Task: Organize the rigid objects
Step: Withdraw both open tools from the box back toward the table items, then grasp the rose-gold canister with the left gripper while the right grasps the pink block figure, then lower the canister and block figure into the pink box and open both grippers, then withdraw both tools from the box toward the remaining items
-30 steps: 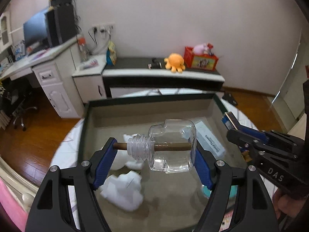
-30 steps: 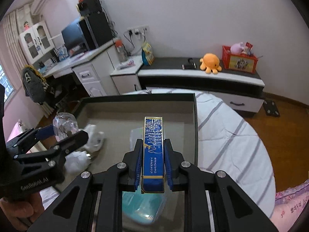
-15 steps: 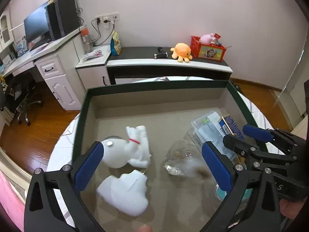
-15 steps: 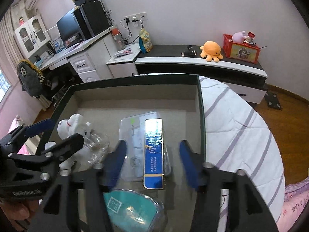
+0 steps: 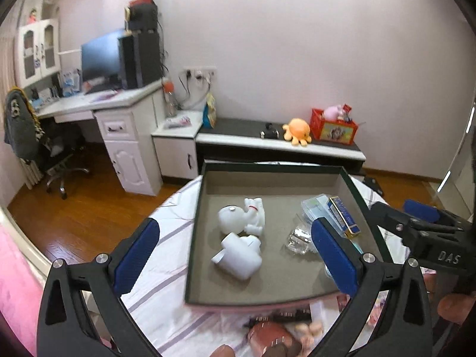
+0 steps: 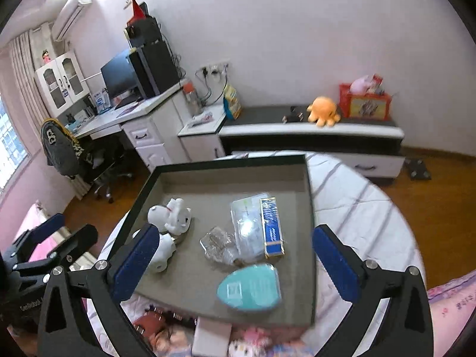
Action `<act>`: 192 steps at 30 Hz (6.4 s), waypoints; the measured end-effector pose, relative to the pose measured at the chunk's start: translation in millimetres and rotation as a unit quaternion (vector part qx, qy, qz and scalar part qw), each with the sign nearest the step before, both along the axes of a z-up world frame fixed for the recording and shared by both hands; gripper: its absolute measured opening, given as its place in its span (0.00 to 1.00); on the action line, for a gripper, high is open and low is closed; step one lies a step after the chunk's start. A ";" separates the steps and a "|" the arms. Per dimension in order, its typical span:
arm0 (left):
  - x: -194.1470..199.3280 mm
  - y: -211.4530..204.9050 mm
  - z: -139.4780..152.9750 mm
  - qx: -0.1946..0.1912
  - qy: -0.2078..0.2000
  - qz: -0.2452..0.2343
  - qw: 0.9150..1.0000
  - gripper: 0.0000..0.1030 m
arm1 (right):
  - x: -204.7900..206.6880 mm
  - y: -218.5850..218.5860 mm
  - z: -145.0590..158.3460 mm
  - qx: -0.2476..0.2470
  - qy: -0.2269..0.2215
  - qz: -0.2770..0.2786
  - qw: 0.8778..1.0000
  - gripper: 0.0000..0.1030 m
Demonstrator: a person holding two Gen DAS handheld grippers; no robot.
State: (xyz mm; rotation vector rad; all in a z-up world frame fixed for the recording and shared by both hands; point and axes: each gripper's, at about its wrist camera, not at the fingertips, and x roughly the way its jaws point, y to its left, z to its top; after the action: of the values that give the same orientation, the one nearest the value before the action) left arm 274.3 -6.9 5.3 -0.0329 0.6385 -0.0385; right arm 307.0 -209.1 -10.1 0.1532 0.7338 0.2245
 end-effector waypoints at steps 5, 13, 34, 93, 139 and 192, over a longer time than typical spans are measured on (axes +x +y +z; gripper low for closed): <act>-44.2 5.3 12.4 0.000 -0.021 0.012 1.000 1.00 | -63.5 -2.1 16.5 -0.012 -0.026 -0.013 1.000 1.00; -117.1 -2.1 24.4 0.001 -0.049 0.004 0.999 1.00 | -151.0 -6.2 26.1 -0.055 -0.064 -0.050 0.995 1.00; -185.4 -10.8 24.0 -0.001 -0.060 0.003 0.998 1.00 | -224.3 -7.7 23.6 -0.069 -0.086 -0.071 0.991 1.00; -40.2 -24.6 -120.8 0.008 0.110 0.013 0.994 1.00 | -75.3 -35.1 -126.0 -0.122 0.095 -0.055 0.986 1.00; -59.2 -3.4 -84.0 -0.022 0.078 -0.023 0.996 0.46 | -94.4 -37.8 -48.5 -0.019 0.017 -0.004 1.000 0.51; 90.8 -27.0 -65.5 0.019 0.072 -0.053 0.996 1.00 | 93.3 22.4 -65.8 0.026 0.092 0.047 0.994 1.00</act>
State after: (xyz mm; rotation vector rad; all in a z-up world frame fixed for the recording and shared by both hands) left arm 365.1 -33.9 -60.2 0.0353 0.7847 -0.1277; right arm 400.2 -186.7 -75.9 0.1905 0.9205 0.3221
